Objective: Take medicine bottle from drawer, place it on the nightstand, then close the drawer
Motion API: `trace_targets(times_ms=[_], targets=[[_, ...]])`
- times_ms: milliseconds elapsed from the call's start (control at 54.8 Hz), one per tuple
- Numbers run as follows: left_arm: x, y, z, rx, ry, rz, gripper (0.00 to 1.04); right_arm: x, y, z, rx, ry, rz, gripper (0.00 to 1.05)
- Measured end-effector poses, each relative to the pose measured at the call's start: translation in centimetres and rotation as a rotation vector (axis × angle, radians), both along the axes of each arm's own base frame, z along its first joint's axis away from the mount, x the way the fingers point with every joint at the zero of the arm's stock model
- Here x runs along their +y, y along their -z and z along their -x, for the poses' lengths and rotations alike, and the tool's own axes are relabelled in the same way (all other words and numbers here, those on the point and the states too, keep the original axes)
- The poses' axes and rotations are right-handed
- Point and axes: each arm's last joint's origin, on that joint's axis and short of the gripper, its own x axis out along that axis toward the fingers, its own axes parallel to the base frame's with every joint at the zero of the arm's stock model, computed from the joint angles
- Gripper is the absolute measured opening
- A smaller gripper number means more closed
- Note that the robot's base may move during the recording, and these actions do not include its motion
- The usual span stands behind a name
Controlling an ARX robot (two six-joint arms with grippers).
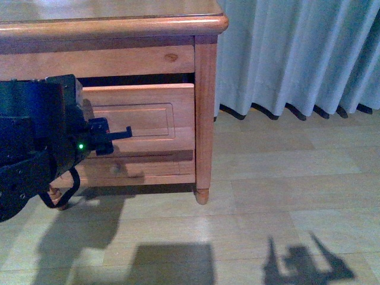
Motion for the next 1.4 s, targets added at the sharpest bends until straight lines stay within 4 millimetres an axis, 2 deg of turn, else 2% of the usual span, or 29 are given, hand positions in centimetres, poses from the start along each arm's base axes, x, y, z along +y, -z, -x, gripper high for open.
trace_targets(times_ms=[146,201,401,492,602,675,967,1003,1240,1405], targets=[[-0.1,0.3,3.2,0.005,0.003,0.006,0.26,0.0,0.0,0.0,0.0,0.0,0.0,0.98],[-0.1,0.5,5.2,0.011,0.005,0.01,0.26,0.0,0.0,0.0,0.0,0.0,0.0,0.98],[0.1,0.7,10.2,0.036,0.018,0.024,0.26,0.0,0.0,0.0,0.0,0.0,0.0,0.98],[0.4,0.8,12.9,0.06,0.043,0.029,0.41,0.0,0.0,0.0,0.0,0.0,0.0,0.98],[0.6,0.9,14.7,0.083,0.061,0.026,0.46,0.0,0.0,0.0,0.0,0.0,0.0,0.98],[0.8,0.7,15.4,0.093,0.066,0.033,0.52,0.0,0.0,0.0,0.0,0.0,0.0,0.98],[1.4,-0.9,15.7,0.089,0.05,0.065,0.97,0.0,0.0,0.0,0.0,0.0,0.0,0.98],[1.6,-1.3,15.7,0.089,0.046,0.07,1.0,0.0,0.0,0.0,0.0,0.0,0.0,0.98],[2.7,-4.6,16.0,0.114,0.063,0.118,0.98,0.0,0.0,0.0,0.0,0.0,0.0,0.98],[4.5,-8.9,17.2,0.099,0.074,0.158,0.98,0.0,0.0,0.0,0.0,0.0,0.0,0.98]])
